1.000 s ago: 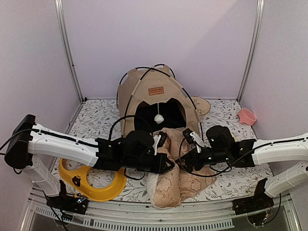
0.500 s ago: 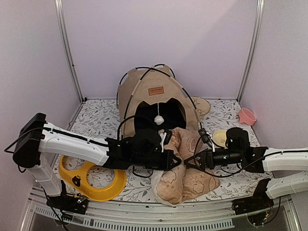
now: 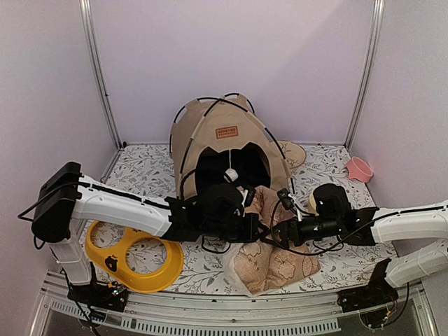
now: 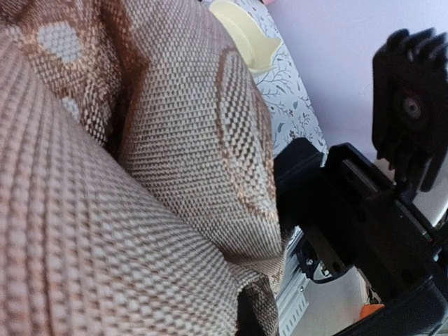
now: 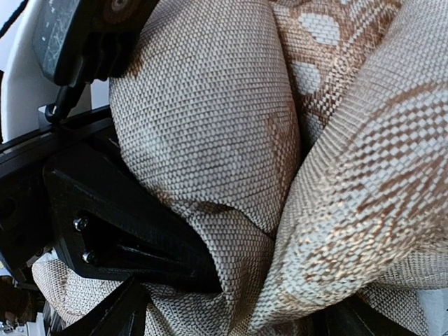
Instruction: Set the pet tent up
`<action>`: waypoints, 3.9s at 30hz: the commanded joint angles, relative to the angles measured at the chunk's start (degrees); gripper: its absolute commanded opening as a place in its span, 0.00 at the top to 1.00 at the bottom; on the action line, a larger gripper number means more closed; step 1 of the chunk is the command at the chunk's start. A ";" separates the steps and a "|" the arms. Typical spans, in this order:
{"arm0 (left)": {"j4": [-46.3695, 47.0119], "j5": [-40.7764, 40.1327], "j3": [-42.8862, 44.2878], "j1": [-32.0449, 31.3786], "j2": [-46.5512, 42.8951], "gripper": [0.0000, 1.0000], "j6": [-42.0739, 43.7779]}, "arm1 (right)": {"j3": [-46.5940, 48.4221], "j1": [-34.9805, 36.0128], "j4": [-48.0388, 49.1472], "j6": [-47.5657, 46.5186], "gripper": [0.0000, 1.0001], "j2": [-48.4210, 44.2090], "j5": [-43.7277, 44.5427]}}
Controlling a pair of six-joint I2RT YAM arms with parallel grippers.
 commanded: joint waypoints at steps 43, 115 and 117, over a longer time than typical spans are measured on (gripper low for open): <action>-9.66 -28.95 -19.48 18.81 -33.96 0.37 21.59 | 41.01 8.35 -26.22 2.26 1.00 23.20 32.76; -3.76 37.59 -18.42 22.98 -31.58 1.00 48.27 | 55.26 -17.03 -14.13 6.83 1.00 36.48 28.85; -2.50 37.62 -18.77 22.80 -31.28 1.00 47.74 | 51.43 -16.09 -7.52 10.36 1.00 34.45 26.71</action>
